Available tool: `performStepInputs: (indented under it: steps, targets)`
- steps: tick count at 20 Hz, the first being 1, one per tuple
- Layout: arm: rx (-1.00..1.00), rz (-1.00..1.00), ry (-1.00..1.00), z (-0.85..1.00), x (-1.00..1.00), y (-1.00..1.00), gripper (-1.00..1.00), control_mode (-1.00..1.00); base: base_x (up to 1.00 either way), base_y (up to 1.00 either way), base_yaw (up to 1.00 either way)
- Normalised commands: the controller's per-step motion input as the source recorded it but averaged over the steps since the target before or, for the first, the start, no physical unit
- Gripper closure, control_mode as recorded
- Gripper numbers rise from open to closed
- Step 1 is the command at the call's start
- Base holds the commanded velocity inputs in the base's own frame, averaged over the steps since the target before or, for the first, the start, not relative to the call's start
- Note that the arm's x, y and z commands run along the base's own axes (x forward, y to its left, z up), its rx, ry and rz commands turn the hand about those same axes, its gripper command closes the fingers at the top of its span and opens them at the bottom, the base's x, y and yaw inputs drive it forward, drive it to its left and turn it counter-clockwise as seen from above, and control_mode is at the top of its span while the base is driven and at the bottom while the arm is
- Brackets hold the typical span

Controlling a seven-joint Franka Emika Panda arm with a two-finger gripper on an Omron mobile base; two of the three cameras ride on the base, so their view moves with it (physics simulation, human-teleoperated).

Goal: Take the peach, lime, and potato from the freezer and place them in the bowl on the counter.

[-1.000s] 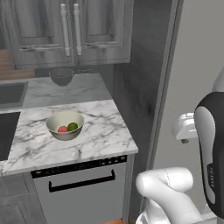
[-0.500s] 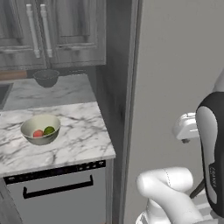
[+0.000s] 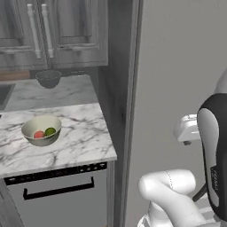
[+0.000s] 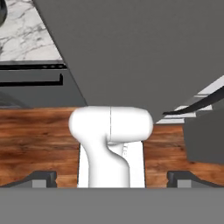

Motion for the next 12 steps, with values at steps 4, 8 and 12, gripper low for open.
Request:
performStepInputs:
  steps: [4, 8, 12]
  targets:
    - [0.0, 0.0, 0.0, 0.0, 0.0, 0.0, -1.0, 1.0, 0.0, -0.69, 0.0]
    - [0.0, 0.0, 0.0, 0.0, 0.0, 0.0, -1.0, 1.0, -0.15, -0.59, -0.08]
    - [0.0, 0.0, 0.0, 0.0, 0.0, 0.0, -1.0, 1.0, -0.06, -0.41, -0.1]
